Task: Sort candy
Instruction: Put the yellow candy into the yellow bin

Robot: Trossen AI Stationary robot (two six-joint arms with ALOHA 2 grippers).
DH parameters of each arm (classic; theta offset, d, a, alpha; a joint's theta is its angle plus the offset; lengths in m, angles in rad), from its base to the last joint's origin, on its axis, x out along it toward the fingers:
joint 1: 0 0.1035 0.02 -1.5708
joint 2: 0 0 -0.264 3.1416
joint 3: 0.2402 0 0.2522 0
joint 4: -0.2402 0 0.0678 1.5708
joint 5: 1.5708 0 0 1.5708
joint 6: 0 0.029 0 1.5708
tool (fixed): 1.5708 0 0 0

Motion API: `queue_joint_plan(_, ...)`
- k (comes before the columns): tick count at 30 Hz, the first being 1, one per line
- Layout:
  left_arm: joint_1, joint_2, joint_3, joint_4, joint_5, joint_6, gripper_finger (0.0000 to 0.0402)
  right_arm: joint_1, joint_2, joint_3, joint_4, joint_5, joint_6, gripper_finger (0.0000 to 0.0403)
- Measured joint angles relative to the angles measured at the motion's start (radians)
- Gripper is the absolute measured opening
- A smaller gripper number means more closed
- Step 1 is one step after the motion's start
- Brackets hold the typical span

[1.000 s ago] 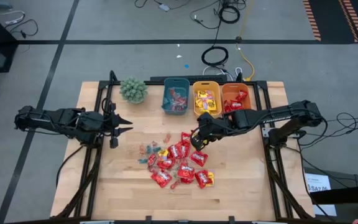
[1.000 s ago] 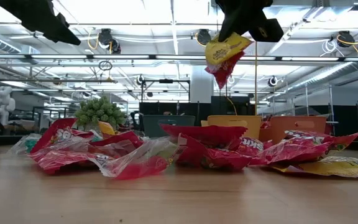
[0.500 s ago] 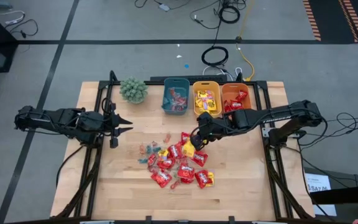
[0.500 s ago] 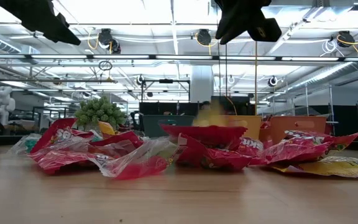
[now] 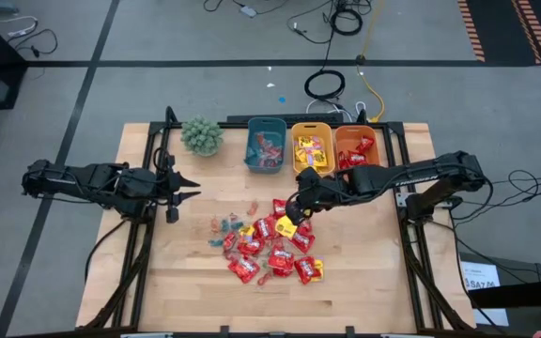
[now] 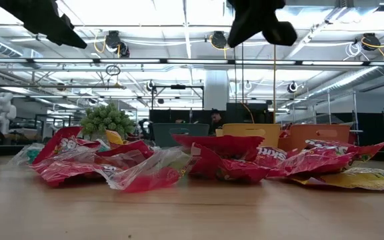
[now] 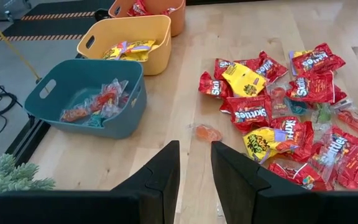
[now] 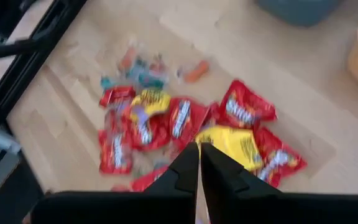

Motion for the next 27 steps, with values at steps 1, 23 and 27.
queue_joint_plan(1, 0.0, 0.0, 0.0, 0.0, -0.002, 0.0, 0.0102, 0.001, 0.012, 0.0, 0.012, 0.015, -0.004, 0.0013)
queue_joint_plan(23, 0.0, 0.0, 0.0, 0.002, -0.042, -0.007, 0.0102, 0.011, 0.505, 0.004, 0.058, -0.092, -0.219, 0.0172)
queue_joint_plan(27, 0.0, 0.0, 0.0, 0.004, -0.046, -0.007, 0.0102, 0.011, 0.508, 0.004, 0.059, -0.128, -0.211, 0.0061)
